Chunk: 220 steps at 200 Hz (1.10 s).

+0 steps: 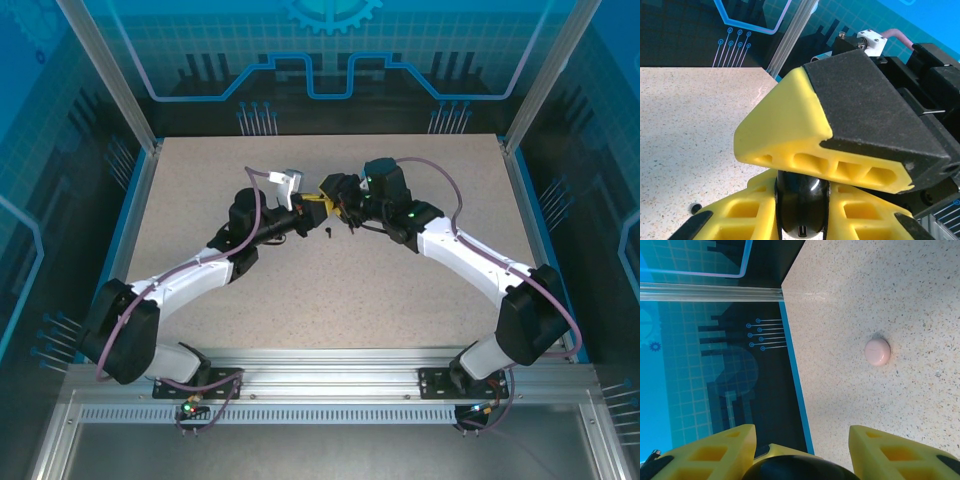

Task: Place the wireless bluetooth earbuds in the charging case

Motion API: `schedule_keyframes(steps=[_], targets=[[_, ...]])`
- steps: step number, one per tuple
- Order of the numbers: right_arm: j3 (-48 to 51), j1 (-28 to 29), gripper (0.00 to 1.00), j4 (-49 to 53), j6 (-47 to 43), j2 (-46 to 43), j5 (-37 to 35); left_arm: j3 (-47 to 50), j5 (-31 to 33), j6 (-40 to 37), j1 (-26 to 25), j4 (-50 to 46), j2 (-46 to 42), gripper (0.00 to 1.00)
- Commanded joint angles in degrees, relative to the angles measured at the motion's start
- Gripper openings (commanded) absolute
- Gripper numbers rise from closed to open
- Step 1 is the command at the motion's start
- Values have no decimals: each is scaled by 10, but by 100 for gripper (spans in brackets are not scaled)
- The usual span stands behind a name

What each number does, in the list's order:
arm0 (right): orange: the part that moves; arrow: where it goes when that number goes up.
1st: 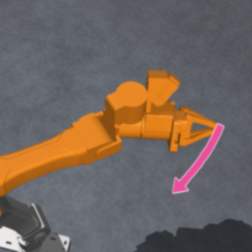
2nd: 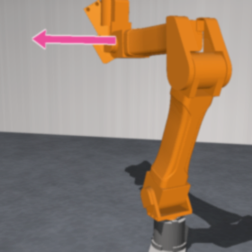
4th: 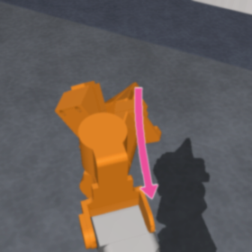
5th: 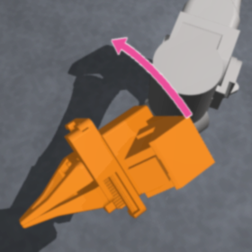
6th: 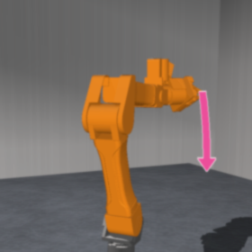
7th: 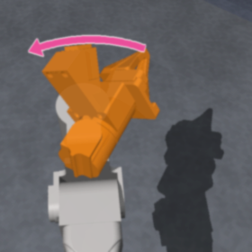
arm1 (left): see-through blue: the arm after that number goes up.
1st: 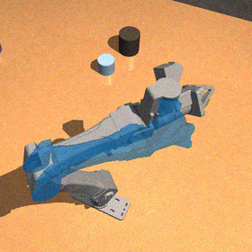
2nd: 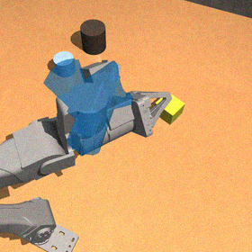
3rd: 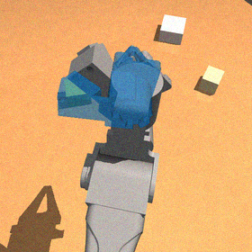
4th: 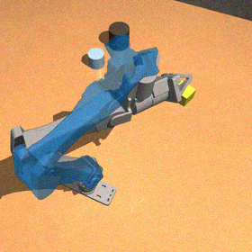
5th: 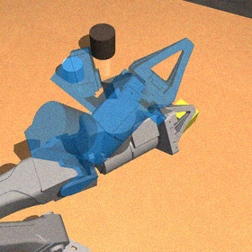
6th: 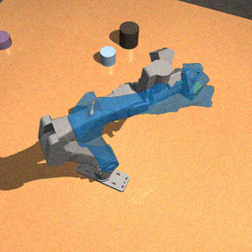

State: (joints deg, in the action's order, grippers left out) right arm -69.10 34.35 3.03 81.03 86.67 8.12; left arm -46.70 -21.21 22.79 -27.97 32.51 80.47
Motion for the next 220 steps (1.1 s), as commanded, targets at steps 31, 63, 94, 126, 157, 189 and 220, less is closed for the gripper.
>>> schedule_keyframes(steps=[31,63,94,126,157,189,220], targets=[[-13,-5,58,-7,3,10,17,-1,-28,20,-1,26,4,0],[-10,-32,77,-6,-11,-8,16,7,-26,22,-1,26,1,0],[1,-75,82,29,-54,-59,19,11,-25,18,-1,23,0,0],[42,-135,82,82,-165,-139,27,11,-38,8,-1,1,-6,0],[75,-180,79,103,-375,-192,102,14,-57,-3,0,-25,-13,0],[109,-170,78,108,-544,-198,199,15,-82,-3,0,-39,-13,0],[141,-154,74,69,-571,-175,257,13,-100,-3,0,-53,-17,0]])
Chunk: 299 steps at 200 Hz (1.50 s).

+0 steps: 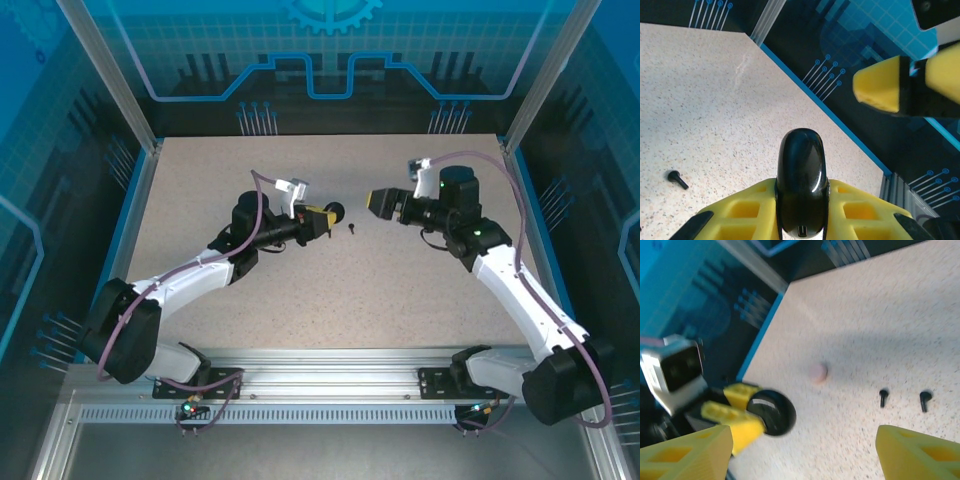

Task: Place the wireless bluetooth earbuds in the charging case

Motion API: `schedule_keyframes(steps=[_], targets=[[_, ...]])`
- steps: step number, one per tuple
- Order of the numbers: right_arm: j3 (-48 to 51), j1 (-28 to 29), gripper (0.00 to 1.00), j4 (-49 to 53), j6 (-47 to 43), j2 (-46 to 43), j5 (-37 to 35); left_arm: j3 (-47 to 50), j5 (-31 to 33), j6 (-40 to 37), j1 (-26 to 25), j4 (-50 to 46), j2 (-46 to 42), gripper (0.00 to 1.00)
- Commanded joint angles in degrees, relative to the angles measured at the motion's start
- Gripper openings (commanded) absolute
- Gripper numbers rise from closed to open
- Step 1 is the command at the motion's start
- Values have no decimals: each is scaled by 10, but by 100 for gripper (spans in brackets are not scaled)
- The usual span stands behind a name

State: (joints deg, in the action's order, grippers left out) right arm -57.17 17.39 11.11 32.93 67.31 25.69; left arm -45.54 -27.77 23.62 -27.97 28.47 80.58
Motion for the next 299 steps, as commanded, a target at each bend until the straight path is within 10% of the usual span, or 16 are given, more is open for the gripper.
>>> schedule_keyframes(steps=[1,221,299], targets=[[22,17,74,-13,-91,19,82,1,-34,-11,0,-13,-19,0],[-6,30,59,-80,-57,173,41,3,-79,-2,-5,-36,-60,0],[46,-3,57,-46,-100,80,128,-2,-87,-7,-5,-42,-59,0]])
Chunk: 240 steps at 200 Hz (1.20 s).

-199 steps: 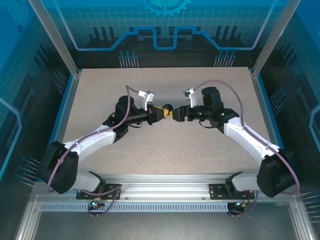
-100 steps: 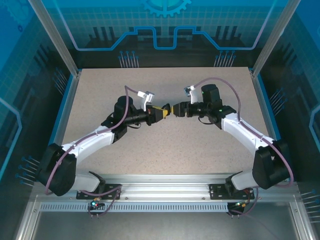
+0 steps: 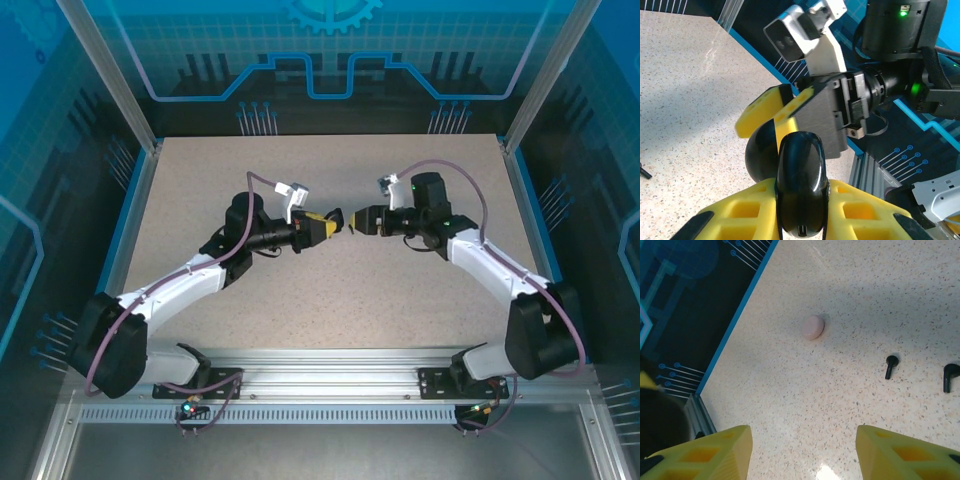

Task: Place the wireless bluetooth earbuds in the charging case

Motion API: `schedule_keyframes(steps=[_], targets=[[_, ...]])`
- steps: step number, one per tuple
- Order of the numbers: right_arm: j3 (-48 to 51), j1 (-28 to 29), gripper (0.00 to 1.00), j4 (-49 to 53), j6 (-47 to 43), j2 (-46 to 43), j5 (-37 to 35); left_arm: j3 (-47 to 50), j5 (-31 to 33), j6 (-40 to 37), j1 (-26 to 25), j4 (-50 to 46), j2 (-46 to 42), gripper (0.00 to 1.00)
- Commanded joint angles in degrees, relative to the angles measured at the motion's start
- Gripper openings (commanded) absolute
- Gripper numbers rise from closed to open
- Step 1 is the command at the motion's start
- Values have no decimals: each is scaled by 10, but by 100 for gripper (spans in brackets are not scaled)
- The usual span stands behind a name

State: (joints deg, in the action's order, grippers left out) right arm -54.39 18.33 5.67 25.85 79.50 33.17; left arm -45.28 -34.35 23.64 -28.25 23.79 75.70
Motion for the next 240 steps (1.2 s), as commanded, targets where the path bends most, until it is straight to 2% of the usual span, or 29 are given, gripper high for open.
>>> schedule_keyframes(steps=[1,46,115,166,240], targets=[[19,-12,57,8,-29,-43,55,-4,-21,-7,-2,4,-10,0],[28,-2,54,-44,-12,-46,104,-13,-30,-2,-2,1,-6,0],[-3,29,49,-54,-6,-5,83,-21,-34,1,-2,-1,-5,0],[-14,31,44,-69,8,16,72,-21,-37,1,-4,-3,-4,0],[-25,34,43,-71,10,26,77,-20,-37,-1,-7,-1,-1,0]])
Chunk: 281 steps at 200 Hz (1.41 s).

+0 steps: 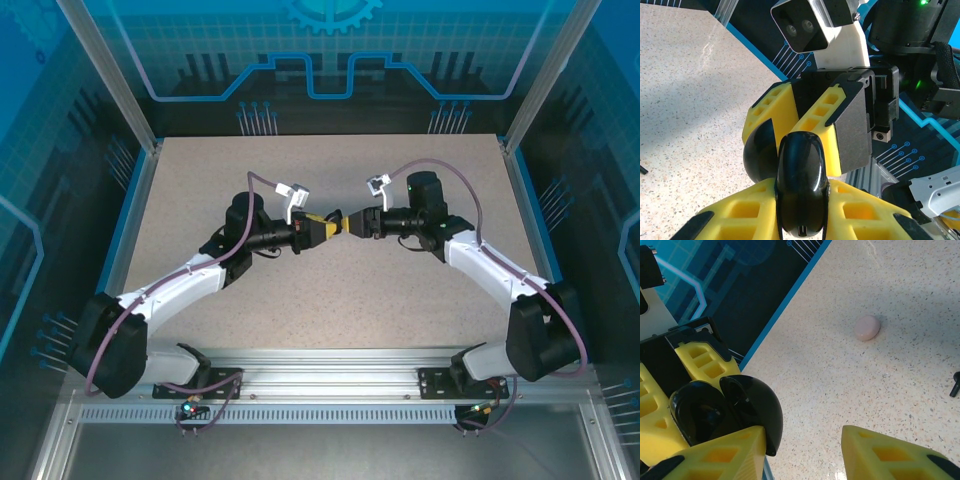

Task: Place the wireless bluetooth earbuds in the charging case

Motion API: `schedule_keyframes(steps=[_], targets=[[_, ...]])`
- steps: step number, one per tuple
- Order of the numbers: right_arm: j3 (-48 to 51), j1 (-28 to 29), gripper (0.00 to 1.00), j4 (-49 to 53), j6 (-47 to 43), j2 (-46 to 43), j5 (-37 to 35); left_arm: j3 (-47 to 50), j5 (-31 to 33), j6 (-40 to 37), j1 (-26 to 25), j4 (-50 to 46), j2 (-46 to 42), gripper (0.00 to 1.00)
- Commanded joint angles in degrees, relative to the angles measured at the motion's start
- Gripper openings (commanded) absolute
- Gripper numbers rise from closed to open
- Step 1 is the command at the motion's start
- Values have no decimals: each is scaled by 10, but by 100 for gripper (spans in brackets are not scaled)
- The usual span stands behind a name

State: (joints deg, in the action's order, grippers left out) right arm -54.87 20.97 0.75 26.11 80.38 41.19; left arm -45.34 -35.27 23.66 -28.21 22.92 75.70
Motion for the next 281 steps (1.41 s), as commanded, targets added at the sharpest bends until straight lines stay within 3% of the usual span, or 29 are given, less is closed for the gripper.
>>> schedule_keyframes(steps=[1,46,68,135,167,223,249,262,281], targets=[[-21,8,43,-22,8,17,-3,-19,-28,-1,-7,8,-1,0],[-27,17,35,-27,9,36,-7,-21,-26,2,-9,13,-1,0],[-31,19,24,-31,10,44,2,-21,-23,2,-10,13,-2,0],[-26,25,22,-24,-7,46,11,-18,-18,14,-10,32,-4,0],[-23,25,9,-31,-7,52,16,-19,-19,20,-10,38,-4,0],[-40,25,0,-15,-4,46,1,-21,-13,20,-11,28,4,0],[-72,24,0,65,-26,37,-54,-23,33,5,-10,-2,2,58],[-99,22,0,134,-56,41,-93,-25,59,-17,-9,-29,-8,76],[-132,10,0,215,-105,46,-124,-42,71,-68,-2,-87,-26,91]])
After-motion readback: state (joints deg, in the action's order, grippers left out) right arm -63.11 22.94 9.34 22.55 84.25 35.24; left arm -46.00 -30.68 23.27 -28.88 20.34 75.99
